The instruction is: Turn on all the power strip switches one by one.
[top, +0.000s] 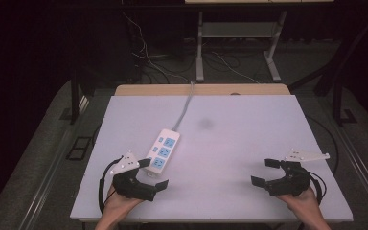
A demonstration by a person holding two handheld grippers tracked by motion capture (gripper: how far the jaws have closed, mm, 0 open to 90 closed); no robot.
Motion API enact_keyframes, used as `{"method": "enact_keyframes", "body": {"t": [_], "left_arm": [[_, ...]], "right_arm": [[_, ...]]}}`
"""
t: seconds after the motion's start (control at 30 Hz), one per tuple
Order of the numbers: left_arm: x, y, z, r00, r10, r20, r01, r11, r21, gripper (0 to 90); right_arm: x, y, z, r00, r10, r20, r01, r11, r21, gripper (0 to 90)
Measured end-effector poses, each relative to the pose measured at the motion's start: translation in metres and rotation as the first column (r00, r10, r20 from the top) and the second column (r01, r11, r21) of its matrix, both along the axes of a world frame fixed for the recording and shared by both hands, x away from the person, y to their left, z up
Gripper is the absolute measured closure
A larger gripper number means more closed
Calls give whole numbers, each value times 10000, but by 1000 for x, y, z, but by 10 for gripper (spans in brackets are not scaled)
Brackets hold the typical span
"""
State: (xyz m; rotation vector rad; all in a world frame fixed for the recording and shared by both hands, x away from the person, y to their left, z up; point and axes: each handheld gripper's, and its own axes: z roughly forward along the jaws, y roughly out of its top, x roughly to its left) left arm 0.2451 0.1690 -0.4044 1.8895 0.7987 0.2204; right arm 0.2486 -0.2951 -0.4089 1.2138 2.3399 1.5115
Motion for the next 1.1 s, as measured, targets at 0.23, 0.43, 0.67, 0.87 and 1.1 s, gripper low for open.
{"method": "enact_keyframes", "body": {"t": [0.23,0.43,0.67,0.87,1.1], "left_arm": [[2,3,8,10000,20,-86,-19,9999,116,0],[6,6,11,9997,5,-247,3,9994,337,0],[11,11,16,9989,56,-462,-34,9989,476,0],[16,14,23,9983,26,-589,6,9986,532,0],[23,15,30,9981,-31,-613,75,9974,714,0]], "right_arm": [[-1,-2,1,10000,-78,31,78,10000,38,17],[-1,-3,1,9999,-110,8,110,9999,32,17],[0,-3,0,10000,-99,3,99,9999,24,17],[0,-3,0,10000,-93,2,93,10000,21,17],[-1,-3,0,9999,-100,10,100,9999,30,17]]}}
